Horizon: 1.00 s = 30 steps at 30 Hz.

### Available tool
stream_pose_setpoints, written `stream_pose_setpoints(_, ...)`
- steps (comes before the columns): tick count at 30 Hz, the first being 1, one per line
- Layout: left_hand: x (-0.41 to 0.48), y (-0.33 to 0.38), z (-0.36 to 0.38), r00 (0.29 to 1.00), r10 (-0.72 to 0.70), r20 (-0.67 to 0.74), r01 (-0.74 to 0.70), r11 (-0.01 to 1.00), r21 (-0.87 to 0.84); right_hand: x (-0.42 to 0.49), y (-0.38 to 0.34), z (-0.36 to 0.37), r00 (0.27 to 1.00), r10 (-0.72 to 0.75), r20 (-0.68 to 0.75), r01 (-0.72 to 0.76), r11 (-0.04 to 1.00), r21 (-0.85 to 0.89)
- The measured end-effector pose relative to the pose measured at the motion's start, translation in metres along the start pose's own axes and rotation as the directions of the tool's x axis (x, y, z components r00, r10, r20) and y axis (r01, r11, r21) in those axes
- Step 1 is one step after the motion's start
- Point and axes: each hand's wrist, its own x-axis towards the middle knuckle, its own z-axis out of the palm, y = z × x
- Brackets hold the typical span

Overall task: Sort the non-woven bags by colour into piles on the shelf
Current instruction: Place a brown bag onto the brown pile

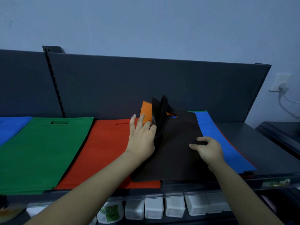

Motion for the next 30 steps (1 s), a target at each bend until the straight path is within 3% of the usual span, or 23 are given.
stream_pose_setpoints(2, -0.001, 0.002, -0.002, 0.995, 0.0, 0.1, 0.01, 0.995, -0.1, 0.0, 0.0, 0.0, 1.0, -0.003, 0.003, 0.003, 1.0, -0.003)
stream_pose_setpoints(4, -0.002, 0.002, -0.004, 0.976, -0.099, 0.193, 0.18, 0.867, -0.465, -0.001, 0.0, 0.0, 1.0, -0.004, 0.006, 0.004, 1.0, -0.005)
stream_pose_setpoints(7, 0.003, -0.004, -0.006, 0.915, -0.301, 0.27, 0.392, 0.5, -0.772, 0.0, 0.001, -0.001, 1.0, -0.005, 0.002, 0.005, 1.0, -0.005)
stream_pose_setpoints(9, 0.007, -0.013, -0.01, 0.811, -0.373, 0.45, 0.546, 0.209, -0.811, 0.002, 0.002, -0.002, 1.0, -0.004, 0.005, 0.004, 1.0, 0.002)
stream_pose_setpoints(10, 0.009, -0.016, -0.013, 0.754, -0.342, 0.56, 0.61, 0.051, -0.791, 0.003, 0.001, -0.002, 1.0, -0.006, 0.009, 0.006, 1.0, 0.001)
stream_pose_setpoints(11, 0.01, -0.018, -0.015, 0.717, -0.287, 0.635, 0.655, -0.036, -0.755, 0.004, 0.001, -0.002, 1.0, -0.006, 0.013, 0.006, 1.0, -0.003)
stream_pose_setpoints(14, 0.012, -0.021, -0.016, 0.713, -0.205, 0.671, 0.676, -0.053, -0.735, 0.009, 0.0, -0.003, 0.999, 0.011, 0.033, -0.01, 1.0, -0.01)
stream_pose_setpoints(20, 0.02, -0.029, -0.034, 0.829, -0.176, 0.532, 0.513, -0.14, -0.847, 0.016, -0.02, -0.008, 0.996, 0.034, 0.08, -0.037, 0.999, 0.038)
stream_pose_setpoints(24, 0.018, -0.055, -0.06, 0.884, -0.126, 0.451, 0.431, -0.161, -0.888, 0.01, -0.047, -0.005, 0.996, 0.033, 0.08, -0.047, 0.981, 0.186)
stream_pose_setpoints(27, 0.008, -0.093, -0.084, 0.885, -0.163, 0.436, 0.416, -0.143, -0.898, -0.014, -0.081, 0.011, 0.993, 0.007, 0.122, -0.046, 0.947, 0.318)
stream_pose_setpoints(30, -0.02, -0.156, -0.107, 0.829, -0.22, 0.515, 0.498, -0.132, -0.857, -0.058, -0.12, 0.048, 0.987, -0.028, 0.161, -0.046, 0.898, 0.438)
